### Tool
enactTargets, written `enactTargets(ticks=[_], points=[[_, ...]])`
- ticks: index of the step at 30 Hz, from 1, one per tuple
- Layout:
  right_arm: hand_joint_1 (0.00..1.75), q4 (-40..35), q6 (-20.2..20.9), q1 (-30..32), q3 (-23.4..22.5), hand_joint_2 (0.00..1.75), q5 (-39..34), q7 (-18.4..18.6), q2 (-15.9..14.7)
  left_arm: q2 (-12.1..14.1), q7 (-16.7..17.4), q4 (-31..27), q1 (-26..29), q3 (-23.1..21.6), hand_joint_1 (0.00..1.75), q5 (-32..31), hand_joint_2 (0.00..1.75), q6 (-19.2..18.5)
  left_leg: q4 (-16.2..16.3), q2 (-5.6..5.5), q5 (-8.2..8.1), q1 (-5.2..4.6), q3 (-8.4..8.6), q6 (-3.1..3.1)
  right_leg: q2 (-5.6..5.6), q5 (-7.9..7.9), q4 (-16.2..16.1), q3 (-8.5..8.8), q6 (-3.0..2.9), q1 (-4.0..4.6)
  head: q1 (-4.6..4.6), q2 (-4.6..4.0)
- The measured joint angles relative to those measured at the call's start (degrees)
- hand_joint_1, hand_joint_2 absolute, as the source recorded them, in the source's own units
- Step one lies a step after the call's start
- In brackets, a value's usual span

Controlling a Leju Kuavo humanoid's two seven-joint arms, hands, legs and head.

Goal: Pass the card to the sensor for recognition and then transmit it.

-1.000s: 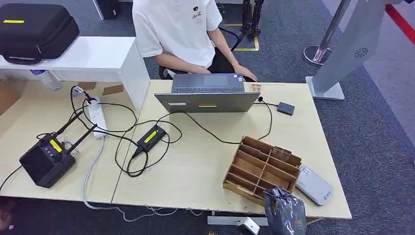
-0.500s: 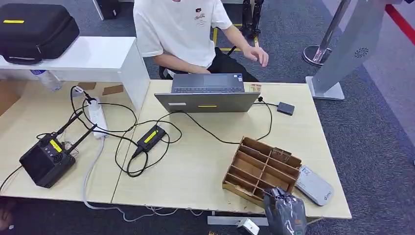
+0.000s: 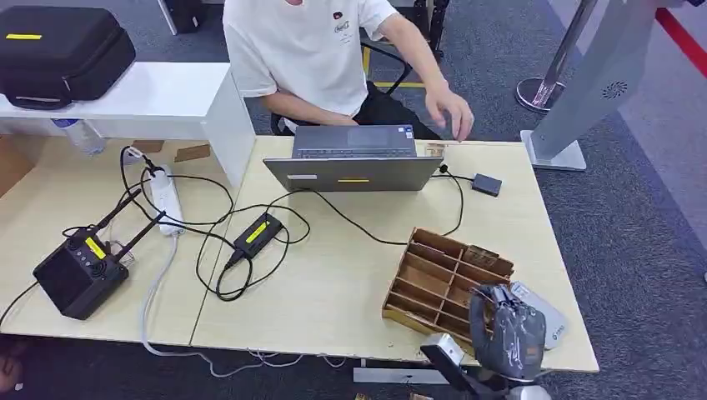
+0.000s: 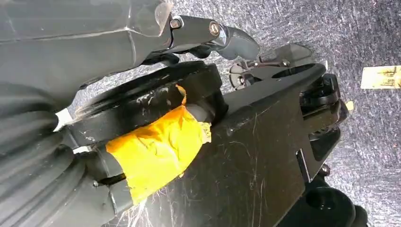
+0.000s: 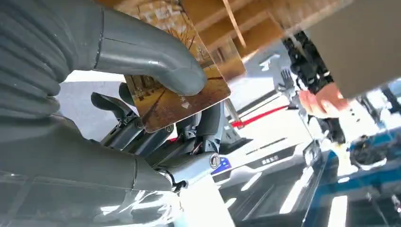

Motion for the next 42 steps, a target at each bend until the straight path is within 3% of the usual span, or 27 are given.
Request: enactTargets(ticks=[4, 7, 13, 18, 25, 34, 42], points=[[1.75, -0.76, 0.0, -2.22, 4.44, 1.75, -2.72, 4.2, -4.2, 0.02, 0.07, 0.0, -0.03, 0.0, 0.0, -0.39, 1.75, -0.09, 0.0, 0.01, 0.02, 0.0, 0.0, -0.02, 0.01, 0.04, 0.0, -0.01, -0.03, 0.0, 0.0, 0.0], [1.75, -0.81, 0.0, -3.61, 7.02, 1.75, -3.32, 5.36, -6.46, 0.04, 0.09, 0.0, -0.05, 0.0, 0.0, -0.44, 1.75, -0.11, 0.01, -0.01, 0.02, 0.0, 0.01, -0.03, 0.0, 0.04, 0.0, -0.01, -0.03, 0.01, -0.02, 0.0], [1.75, -0.81, 0.0, -4.6, 9.3, 1.75, -3.41, 5.93, -8.64, 0.02, 0.09, 0.0, -0.05, -0.02, 0.0, -0.55, 1.75, -0.13, 0.0, -0.01, 0.02, 0.02, -0.01, -0.03, 0.0, 0.04, 0.01, -0.02, -0.03, 0.02, -0.02, 0.0], [1.75, -0.46, 0.04, -7.5, 11.64, 1.75, -4.9, 9.3, -11.2, 0.02, 0.2, 0.0, -0.13, -0.02, 0.0, -1.82, 1.75, -0.4, 0.0, 0.01, 0.04, 0.01, -0.03, -0.06, 0.02, 0.06, 0.01, -0.02, -0.02, 0.01, -0.02, 0.0], [1.75, 6.56, 0.15, -22.37, 14.67, 1.75, 0.72, 16.42, -14.59, 0.24, 1.22, 0.0, -0.69, -0.02, 0.0, -7.08, 1.75, -1.62, 0.01, 0.01, 0.33, 0.0, -0.12, -0.02, 0.08, 0.35, 0.02, -0.12, -0.02, 0.01, 0.0, 0.0], [1.75, 25.87, 0.17, -43.03, 19.61, 1.75, 6.03, 21.71, -16.44, 0.24, 2.43, 0.0, -1.37, -0.04, 0.0, -11.82, 1.75, -2.41, 0.01, -0.05, 0.57, 0.01, -0.21, -0.06, 0.07, 0.58, 0.06, -0.25, -0.04, 0.01, -0.02, 0.0], [1.75, 36.11, 0.61, -50.62, 22.21, 1.75, 6.95, 23.13, -16.49, 0.2, 2.73, 0.0, -1.61, -0.04, 0.0, -12.83, 1.75, -2.62, 0.01, -0.05, 0.58, 0.01, -0.26, -0.08, 0.06, 0.58, 0.06, -0.31, -0.03, 0.01, -0.02, 0.0]])
